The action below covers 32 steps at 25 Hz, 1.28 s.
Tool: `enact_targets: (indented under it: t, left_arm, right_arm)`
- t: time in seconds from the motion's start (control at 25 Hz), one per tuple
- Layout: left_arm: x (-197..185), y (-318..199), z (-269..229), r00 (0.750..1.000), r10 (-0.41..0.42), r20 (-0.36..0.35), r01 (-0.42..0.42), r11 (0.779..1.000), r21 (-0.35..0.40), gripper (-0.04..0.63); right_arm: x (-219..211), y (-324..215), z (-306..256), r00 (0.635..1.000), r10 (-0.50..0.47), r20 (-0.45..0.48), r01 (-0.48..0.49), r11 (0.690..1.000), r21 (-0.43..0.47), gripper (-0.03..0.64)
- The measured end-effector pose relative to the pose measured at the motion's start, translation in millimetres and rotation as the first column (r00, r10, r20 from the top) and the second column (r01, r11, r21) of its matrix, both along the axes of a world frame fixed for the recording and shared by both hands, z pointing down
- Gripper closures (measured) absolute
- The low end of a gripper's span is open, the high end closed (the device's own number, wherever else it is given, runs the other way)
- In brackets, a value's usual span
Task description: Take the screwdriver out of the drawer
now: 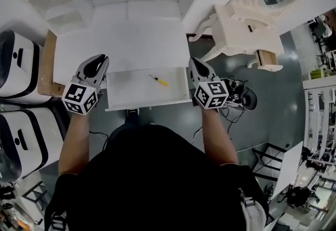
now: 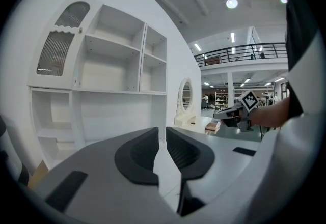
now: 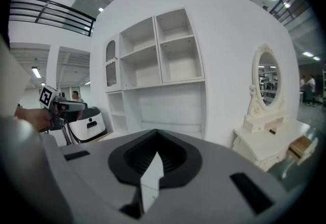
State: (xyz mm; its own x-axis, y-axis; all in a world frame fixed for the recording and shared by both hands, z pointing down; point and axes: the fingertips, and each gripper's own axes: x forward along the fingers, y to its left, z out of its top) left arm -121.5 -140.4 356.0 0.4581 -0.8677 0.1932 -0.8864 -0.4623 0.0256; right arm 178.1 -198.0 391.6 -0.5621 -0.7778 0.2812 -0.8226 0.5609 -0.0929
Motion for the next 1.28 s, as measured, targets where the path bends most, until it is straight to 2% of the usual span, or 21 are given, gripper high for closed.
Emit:
enact_targets:
  t: [0.36,0.6,1.0,1.28]
  left_arm:
    - [-10.7,-28.2,9.7,1.0,0.02,0.001,-0.02,0.999,-0.029,0.535]
    - [-14.0,-35.5,22.8,1.0,0.021,-0.01,-0.021,0.998,-0.054,0.535]
    - [-22.7,-52.5,58.2,1.0,0.009,-0.018,-0.011,0.992,-0.123,0.535]
    - [-27.6,-73.5,77.9,1.0,0.017,-0.014,-0.019,0.988,-0.155,0.535]
  right_arm:
    - [-16.4,-24.6,7.0,1.0,0.001,-0.006,-0.001,1.0,-0.019,0.606]
    - [-20.7,-34.0,30.8,1.0,-0.005,-0.031,0.003,0.998,-0.062,0.606]
    - [-29.4,-44.4,115.1,0.994,-0.057,-0.096,0.036,0.977,-0.21,0.606]
    - [-42.8,-43.0,178.7,0.976,-0.144,-0.166,0.089,0.95,-0.3,0.604]
